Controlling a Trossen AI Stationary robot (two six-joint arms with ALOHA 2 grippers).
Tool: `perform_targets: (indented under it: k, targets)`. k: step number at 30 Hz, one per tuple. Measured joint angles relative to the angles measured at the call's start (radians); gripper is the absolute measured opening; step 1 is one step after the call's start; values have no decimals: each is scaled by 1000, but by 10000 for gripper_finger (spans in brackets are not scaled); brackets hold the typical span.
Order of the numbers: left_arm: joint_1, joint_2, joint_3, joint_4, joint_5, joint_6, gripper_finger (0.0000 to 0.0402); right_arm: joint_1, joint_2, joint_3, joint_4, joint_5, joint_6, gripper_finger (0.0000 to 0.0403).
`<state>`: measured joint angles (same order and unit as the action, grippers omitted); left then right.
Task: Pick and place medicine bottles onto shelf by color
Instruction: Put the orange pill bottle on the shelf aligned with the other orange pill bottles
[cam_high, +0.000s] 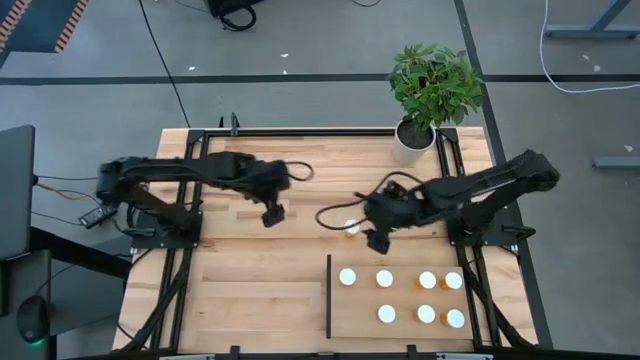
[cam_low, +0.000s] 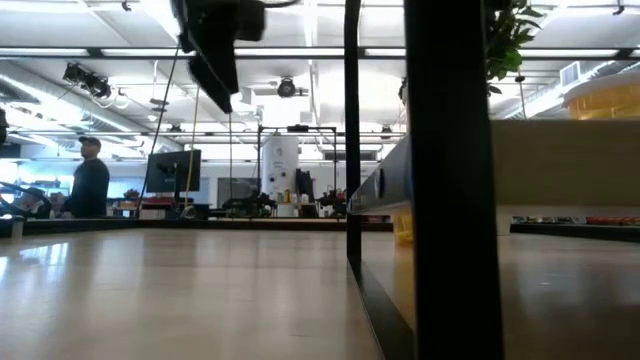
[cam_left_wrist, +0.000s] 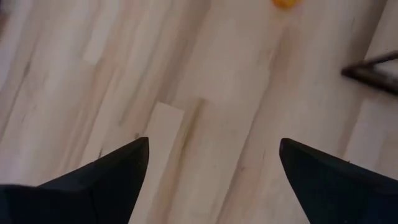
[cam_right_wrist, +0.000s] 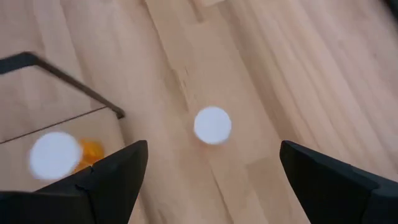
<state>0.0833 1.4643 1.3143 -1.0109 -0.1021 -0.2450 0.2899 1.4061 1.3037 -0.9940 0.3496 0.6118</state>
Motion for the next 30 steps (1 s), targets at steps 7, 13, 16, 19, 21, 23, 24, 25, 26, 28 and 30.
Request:
perform_targets:
  k: [7, 13, 16, 19, 21, 23, 24, 25, 26, 28, 30]
  targets:
    - [39, -208, -177, 116, -63, -173, 366, -110, 181, 0, 51, -136, -146, 374]
    - [37, -260, -213, 138, -133, -232, 364, -128, 268, 0, 88, -195, -220, 374]
    - [37, -261, -213, 156, -144, -246, 364, -140, 307, 0, 92, -198, -226, 374]
    - [37, -261, -213, 177, -149, -249, 364, -157, 347, 0, 112, -209, -227, 374]
    - [37, -261, -213, 194, -149, -250, 364, -170, 371, 0, 119, -216, -226, 374]
    - [37, -261, -213, 196, -149, -250, 364, -185, 391, 0, 136, -222, -223, 374]
    - [37, -261, -213, 198, -149, -250, 364, -193, 399, 0, 140, -232, -223, 374]
    - [37, -261, -213, 199, -149, -249, 364, -200, 407, 0, 148, -244, -223, 374]
    - [37, -261, -213, 197, -149, -249, 364, -208, 414, 0, 156, -255, -223, 374]
    - [37, -261, -213, 198, -149, -249, 364, -222, 423, 0, 157, -273, -222, 374]
    - [37, -261, -213, 198, -149, -249, 364, -233, 427, 0, 166, -280, -222, 374]
